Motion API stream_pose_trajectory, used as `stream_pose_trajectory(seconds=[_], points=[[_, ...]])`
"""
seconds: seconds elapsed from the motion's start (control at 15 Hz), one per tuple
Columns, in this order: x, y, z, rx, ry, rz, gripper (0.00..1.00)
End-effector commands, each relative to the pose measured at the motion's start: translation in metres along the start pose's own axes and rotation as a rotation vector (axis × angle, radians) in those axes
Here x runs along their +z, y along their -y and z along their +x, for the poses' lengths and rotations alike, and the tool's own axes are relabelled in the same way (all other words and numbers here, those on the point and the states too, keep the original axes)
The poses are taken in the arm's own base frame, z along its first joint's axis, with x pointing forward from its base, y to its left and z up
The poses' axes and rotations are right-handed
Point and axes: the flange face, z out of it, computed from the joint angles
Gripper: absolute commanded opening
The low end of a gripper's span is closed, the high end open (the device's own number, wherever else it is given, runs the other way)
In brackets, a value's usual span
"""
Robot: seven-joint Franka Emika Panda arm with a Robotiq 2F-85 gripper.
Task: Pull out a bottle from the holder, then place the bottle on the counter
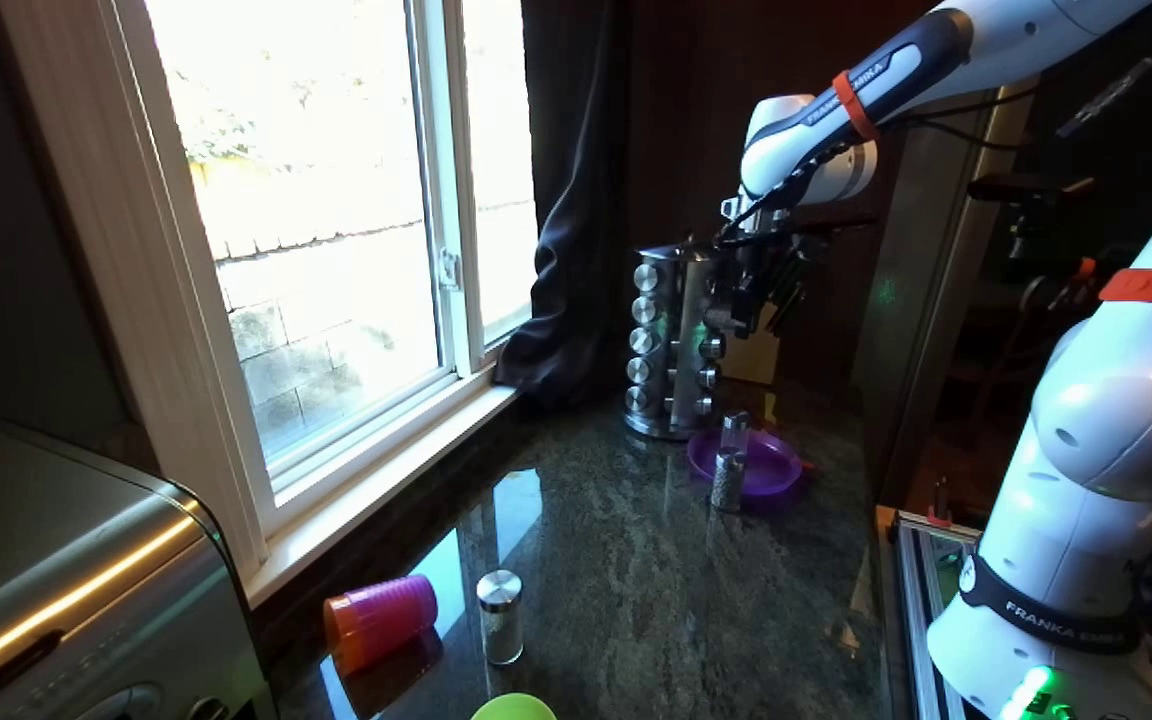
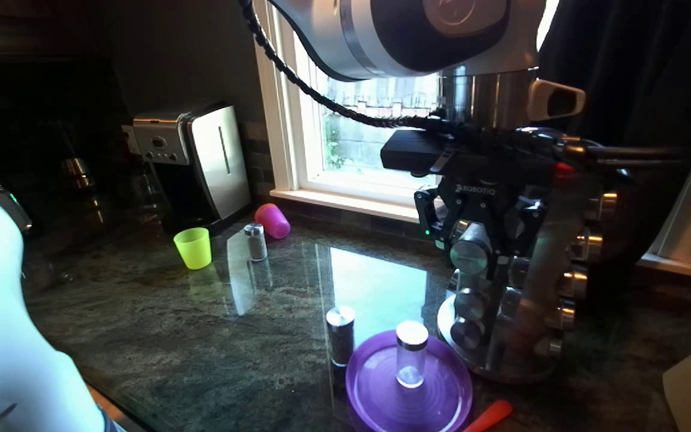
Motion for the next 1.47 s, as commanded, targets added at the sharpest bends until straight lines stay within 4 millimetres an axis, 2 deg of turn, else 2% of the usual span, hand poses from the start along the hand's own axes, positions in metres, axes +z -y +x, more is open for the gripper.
stream_pose_trajectory(seconds=[0.0, 0.6, 0.87, 1.2, 1.4], points=[[-0.003, 0.015, -0.009, -0.041, 0.049, 0.079, 0.24], [-0.016, 0.022, -0.018, 0.028, 0.138, 0.087, 0.24], [-0.022, 0.040, -0.029, 0.066, 0.258, 0.096, 0.24], [-0.007, 0.061, -0.035, 0.120, 0.457, 0.071, 0.24], [0.004, 0.073, -0.042, 0.130, 0.567, 0.121, 0.24]])
